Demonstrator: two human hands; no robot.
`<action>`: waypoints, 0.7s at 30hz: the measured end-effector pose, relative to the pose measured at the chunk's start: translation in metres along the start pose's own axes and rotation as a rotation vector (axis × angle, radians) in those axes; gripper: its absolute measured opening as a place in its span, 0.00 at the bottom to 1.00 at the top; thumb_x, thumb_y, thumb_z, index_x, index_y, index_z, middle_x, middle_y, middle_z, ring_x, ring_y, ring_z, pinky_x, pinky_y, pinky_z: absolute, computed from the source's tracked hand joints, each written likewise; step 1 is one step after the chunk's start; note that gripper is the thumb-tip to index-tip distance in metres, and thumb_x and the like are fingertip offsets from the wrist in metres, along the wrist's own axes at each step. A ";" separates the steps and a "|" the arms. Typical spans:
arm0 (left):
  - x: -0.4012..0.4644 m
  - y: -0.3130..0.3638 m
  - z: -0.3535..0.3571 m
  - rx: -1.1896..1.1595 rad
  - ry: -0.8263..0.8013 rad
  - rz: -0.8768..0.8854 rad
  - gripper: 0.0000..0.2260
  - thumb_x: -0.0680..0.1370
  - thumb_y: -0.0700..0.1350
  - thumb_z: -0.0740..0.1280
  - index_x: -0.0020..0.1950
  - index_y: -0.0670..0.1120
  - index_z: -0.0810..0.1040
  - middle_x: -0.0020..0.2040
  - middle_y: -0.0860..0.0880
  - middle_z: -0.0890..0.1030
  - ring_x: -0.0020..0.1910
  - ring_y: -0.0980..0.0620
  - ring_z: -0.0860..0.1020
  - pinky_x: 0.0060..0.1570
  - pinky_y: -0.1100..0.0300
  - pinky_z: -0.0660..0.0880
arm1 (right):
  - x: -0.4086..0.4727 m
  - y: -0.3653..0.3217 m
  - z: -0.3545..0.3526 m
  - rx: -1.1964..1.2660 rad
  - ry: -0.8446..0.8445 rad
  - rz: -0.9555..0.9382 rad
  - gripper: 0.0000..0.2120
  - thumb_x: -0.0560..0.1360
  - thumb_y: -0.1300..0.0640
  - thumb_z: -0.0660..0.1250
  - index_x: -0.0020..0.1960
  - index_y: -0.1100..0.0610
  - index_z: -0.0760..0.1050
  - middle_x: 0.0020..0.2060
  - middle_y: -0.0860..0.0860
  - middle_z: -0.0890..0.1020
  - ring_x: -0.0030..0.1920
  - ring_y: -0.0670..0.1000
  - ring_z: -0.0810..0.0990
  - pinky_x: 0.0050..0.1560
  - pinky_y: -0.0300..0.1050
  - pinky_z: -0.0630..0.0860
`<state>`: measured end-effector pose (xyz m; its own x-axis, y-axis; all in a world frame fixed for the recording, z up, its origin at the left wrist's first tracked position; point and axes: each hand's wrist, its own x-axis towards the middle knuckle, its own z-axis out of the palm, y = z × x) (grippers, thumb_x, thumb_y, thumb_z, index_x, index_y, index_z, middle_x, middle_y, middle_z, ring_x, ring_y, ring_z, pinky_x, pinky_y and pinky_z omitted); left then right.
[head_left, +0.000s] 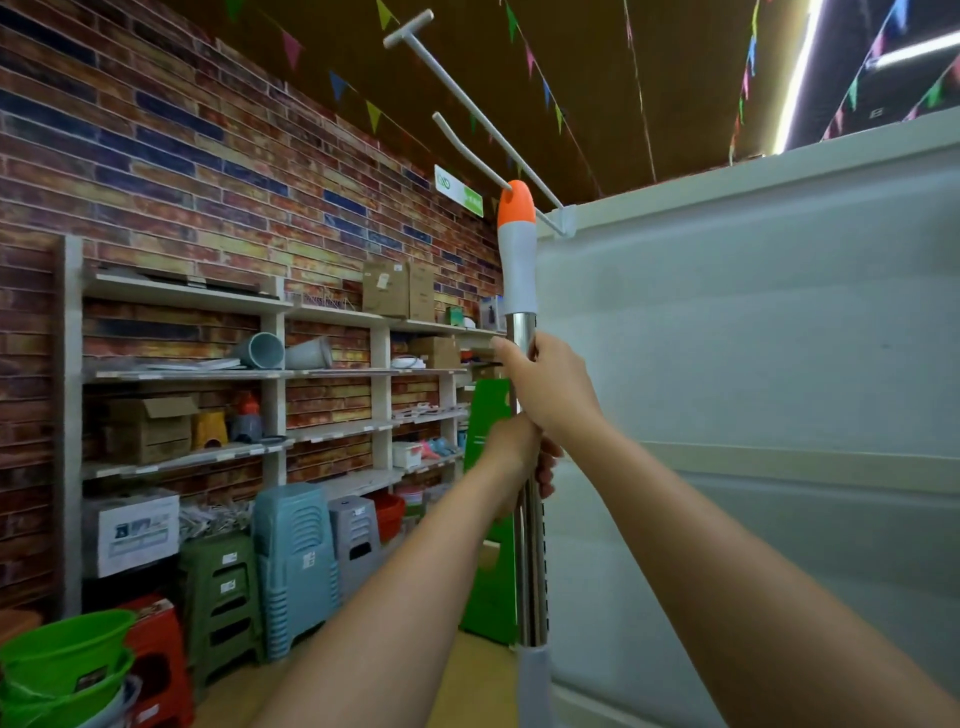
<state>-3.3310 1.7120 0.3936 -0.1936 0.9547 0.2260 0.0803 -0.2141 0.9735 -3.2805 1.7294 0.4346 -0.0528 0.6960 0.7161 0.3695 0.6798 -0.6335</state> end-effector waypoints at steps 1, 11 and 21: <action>0.005 -0.002 0.003 -0.005 0.002 0.002 0.17 0.79 0.46 0.52 0.33 0.42 0.69 0.27 0.46 0.68 0.26 0.50 0.67 0.28 0.59 0.66 | 0.003 0.004 0.000 -0.006 0.006 -0.003 0.16 0.76 0.42 0.59 0.35 0.50 0.63 0.32 0.48 0.71 0.34 0.49 0.71 0.32 0.42 0.64; 0.041 -0.012 0.026 -0.032 -0.014 0.008 0.16 0.78 0.43 0.52 0.32 0.42 0.68 0.27 0.46 0.68 0.26 0.50 0.66 0.29 0.59 0.66 | 0.026 0.035 -0.006 -0.063 0.024 0.028 0.20 0.76 0.41 0.59 0.34 0.53 0.61 0.31 0.50 0.69 0.33 0.50 0.68 0.32 0.44 0.63; 0.064 -0.020 0.039 -0.045 -0.021 0.044 0.14 0.79 0.43 0.52 0.35 0.42 0.68 0.28 0.45 0.69 0.26 0.48 0.66 0.27 0.60 0.65 | 0.035 0.053 -0.004 -0.076 0.049 0.035 0.20 0.76 0.41 0.58 0.33 0.52 0.59 0.31 0.48 0.68 0.31 0.48 0.66 0.32 0.44 0.63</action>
<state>-3.3073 1.7851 0.3873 -0.1701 0.9482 0.2681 0.0440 -0.2645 0.9634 -3.2590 1.7889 0.4270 0.0059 0.7061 0.7081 0.4398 0.6342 -0.6360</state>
